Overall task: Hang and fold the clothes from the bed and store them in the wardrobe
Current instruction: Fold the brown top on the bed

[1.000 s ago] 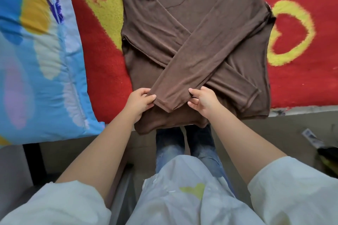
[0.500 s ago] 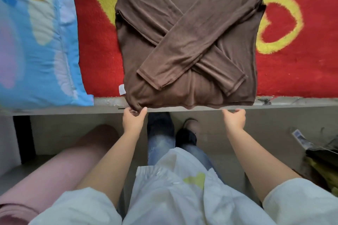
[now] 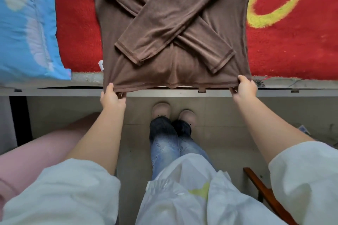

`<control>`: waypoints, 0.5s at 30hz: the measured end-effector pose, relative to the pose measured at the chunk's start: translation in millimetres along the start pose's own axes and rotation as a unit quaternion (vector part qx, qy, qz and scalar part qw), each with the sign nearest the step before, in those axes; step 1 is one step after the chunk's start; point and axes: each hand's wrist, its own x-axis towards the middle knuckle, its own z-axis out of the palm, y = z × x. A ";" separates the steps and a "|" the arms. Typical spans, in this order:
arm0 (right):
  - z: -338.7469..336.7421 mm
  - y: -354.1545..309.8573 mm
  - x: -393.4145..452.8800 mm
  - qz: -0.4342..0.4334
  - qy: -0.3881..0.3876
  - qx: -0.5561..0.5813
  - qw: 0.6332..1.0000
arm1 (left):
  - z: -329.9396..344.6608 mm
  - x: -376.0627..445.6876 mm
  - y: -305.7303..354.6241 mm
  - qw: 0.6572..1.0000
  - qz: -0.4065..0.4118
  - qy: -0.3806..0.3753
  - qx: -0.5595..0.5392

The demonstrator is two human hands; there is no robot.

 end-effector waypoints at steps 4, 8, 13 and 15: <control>-24.6 -7.2 -9.7 0.028 0.047 0.088 0.995 | -18.9 -27.2 -3.5 0.999 0.006 0.030 -0.040; -42.5 -14.6 -36.1 0.046 0.035 0.145 0.988 | -34.2 -52.4 6.3 0.999 0.031 0.034 -0.003; -76.5 -16.4 -61.7 0.034 0.090 0.090 0.991 | -62.0 -79.6 16.8 0.992 0.070 0.074 0.074; -88.7 -9.8 -70.2 0.049 0.111 0.086 0.989 | -73.5 -90.0 12.5 0.990 0.074 0.087 0.088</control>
